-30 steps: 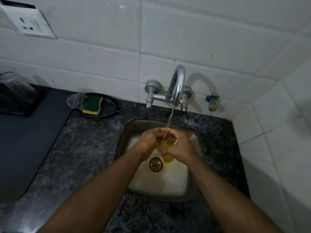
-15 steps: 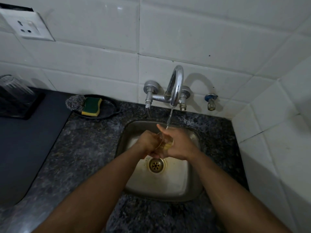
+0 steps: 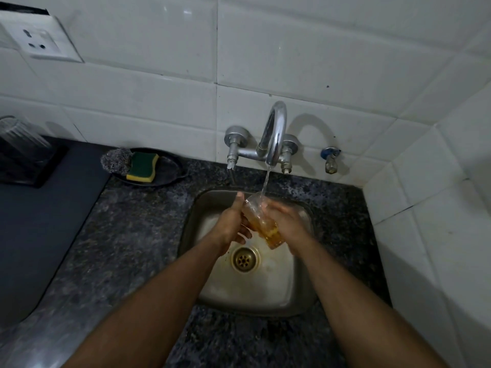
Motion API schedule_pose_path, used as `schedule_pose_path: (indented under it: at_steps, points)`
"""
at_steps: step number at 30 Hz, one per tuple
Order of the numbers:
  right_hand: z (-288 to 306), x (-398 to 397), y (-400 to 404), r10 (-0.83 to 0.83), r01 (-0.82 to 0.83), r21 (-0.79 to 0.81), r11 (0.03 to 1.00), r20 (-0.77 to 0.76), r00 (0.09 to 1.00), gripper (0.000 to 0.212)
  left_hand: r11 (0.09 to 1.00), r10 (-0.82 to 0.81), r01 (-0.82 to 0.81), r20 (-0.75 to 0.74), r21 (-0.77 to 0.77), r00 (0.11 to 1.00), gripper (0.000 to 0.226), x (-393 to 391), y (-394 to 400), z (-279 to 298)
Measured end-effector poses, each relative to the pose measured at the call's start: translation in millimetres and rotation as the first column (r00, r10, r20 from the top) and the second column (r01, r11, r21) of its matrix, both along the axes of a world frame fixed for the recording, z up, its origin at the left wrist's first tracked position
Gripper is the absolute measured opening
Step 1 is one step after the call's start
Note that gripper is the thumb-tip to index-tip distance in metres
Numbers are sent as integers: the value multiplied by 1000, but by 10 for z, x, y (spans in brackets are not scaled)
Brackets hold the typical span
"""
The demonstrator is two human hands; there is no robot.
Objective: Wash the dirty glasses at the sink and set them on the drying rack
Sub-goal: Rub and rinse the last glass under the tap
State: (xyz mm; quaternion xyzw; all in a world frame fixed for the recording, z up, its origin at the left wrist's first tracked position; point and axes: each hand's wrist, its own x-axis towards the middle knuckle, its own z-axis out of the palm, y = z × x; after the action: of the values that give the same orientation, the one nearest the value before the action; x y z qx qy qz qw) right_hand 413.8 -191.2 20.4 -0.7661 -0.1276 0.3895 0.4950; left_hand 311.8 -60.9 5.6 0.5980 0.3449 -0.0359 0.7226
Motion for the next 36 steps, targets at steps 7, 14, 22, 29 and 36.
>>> schedule_pose_path:
  at_steps: [7,14,22,29,36]
  points:
    - [-43,-421,199,-173,211,99,973,-300,938,36,966,207,-174,169,-192,964,41,83,-102,52]
    - [-37,-340,416,-223,227,31,973,-108,969,76,942,303,-244,277,-228,912,33,77,-300,27]
    - [-143,-529,287,-142,150,193,970,-53,988,31,954,292,-276,152,-116,944,59,100,-122,153]
    - [79,-367,258,-348,327,-119,937,-318,882,56,931,279,-231,147,-281,949,58,16,-329,75]
    - [-181,-484,165,-110,148,129,981,-264,958,76,858,322,-295,-6,-421,947,37,142,-149,81]
